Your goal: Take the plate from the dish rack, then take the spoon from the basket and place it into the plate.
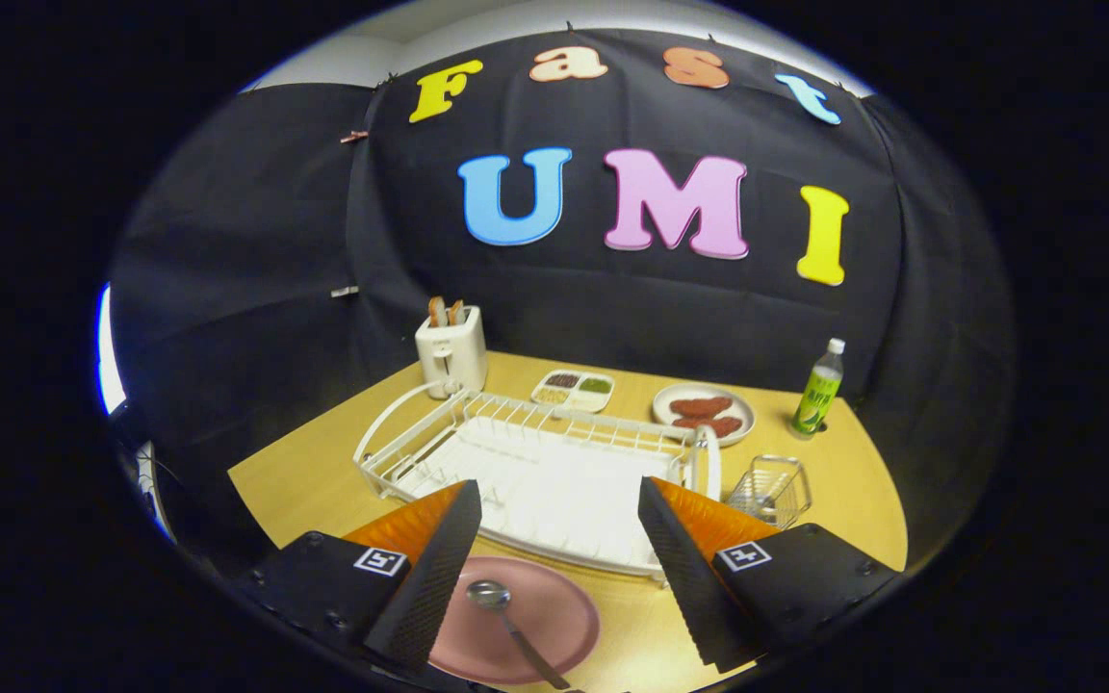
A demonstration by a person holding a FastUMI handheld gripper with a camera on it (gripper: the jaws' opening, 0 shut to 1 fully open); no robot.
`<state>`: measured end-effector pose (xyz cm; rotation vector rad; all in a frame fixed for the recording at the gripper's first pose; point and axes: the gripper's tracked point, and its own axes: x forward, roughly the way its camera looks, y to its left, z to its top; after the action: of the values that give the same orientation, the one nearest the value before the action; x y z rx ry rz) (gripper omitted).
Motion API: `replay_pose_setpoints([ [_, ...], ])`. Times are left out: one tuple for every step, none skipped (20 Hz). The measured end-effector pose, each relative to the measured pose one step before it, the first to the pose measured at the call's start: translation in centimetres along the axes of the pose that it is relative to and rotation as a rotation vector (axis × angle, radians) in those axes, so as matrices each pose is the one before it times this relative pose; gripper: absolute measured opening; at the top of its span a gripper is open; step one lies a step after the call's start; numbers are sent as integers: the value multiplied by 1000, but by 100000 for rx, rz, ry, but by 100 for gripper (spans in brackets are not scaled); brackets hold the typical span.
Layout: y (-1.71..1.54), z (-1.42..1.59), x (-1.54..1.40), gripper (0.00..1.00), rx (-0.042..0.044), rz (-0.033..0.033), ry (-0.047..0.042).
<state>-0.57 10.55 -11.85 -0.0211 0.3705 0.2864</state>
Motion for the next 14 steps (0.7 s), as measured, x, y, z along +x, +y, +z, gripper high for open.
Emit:
replay_pose_setpoints([
  [-925, 1604, -768, 100, -506, -2663, -3292],
  [-1058, 1500, -766, 100, 24, -3245, -3070],
  [-935, 1531, -782, 100, 765, -2906, -3270],
  [-748, 1536, -841, 100, 1058, -2636, -3005],
  [-930, 1384, -838, 100, 1112, -3037, -2568],
  [-1043, 1149, -778, 99, 1325, -2483, -2471],
  [-1043, 1085, -733, 99, 1070, -2937, -2257],
  [-1207, 857, -705, 99, 1081, -2847, -1674],
  [-1114, 778, -759, 99, 925, -2702, -1597],
  [-1209, 636, -763, 99, 1042, -2888, -875],
  [-1190, 568, -836, 99, 958, -2884, -1034],
  [-1276, 574, -493, 99, 619, -3402, -1344],
  [-1214, 548, -496, 99, -25, -3164, -1242],
  [-1262, 525, -366, 99, -514, -3112, -1157],
])
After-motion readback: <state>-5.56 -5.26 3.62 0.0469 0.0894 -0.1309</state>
